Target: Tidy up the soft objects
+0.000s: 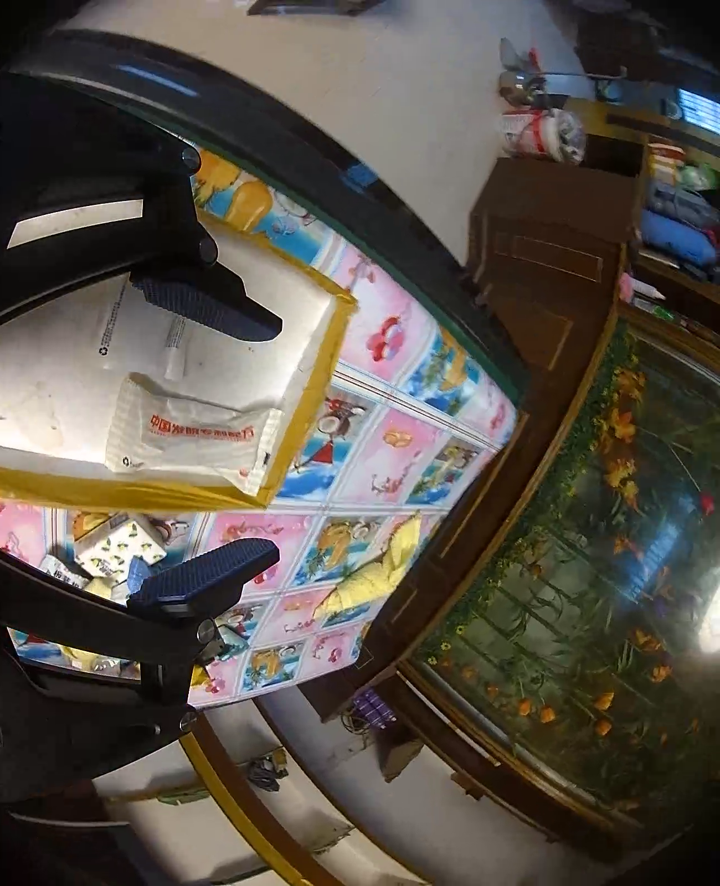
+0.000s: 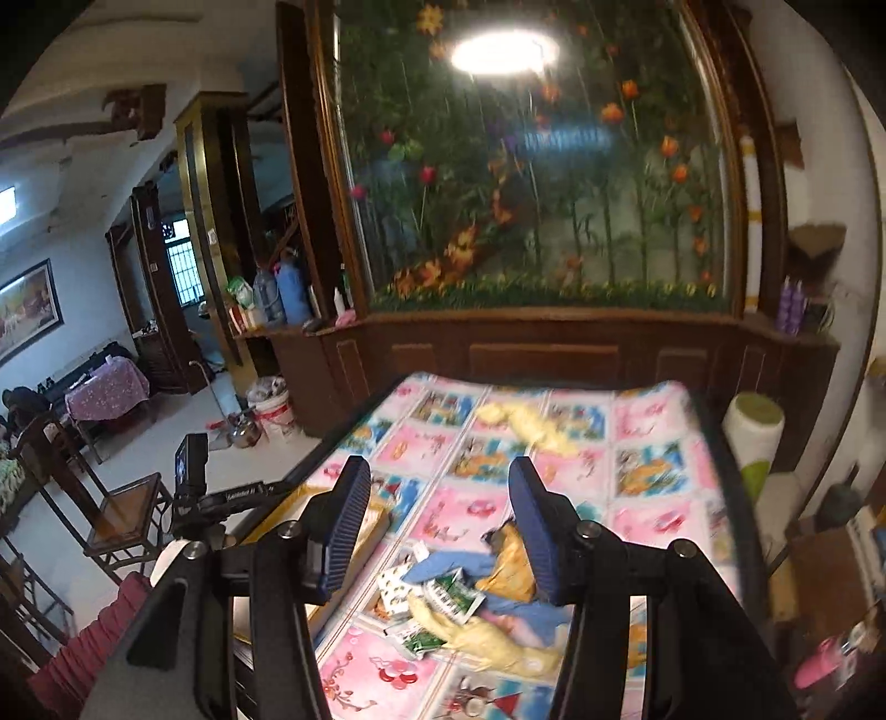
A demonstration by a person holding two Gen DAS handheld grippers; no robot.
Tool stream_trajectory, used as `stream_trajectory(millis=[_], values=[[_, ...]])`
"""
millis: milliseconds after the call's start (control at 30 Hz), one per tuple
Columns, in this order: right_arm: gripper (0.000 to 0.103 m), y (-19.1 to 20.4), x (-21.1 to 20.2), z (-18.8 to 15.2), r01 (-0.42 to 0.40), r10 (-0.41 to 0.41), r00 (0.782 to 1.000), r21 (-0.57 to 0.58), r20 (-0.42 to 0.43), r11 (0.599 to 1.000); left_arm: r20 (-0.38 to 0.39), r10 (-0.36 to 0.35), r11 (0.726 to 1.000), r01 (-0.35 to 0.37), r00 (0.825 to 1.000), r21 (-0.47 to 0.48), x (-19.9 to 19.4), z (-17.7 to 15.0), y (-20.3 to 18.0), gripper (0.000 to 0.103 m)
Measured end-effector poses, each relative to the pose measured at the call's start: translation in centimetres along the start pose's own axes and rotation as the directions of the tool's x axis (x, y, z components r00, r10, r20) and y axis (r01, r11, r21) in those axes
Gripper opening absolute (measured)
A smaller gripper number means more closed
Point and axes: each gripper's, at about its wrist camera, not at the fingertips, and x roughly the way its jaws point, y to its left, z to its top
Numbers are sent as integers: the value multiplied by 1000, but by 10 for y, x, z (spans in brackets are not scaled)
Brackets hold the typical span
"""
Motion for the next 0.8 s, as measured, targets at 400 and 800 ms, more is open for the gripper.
stream_trajectory(millis=[400,800], values=[[53,-4,-132,117,189,-188,972,6,140,982,314,-262,926,146,913,348,-262,40,-188,75],[81,-52,-130,101,333,-332,943,-36,26,942,263,-211,862,52,941,505,-303,38,-261,79]])
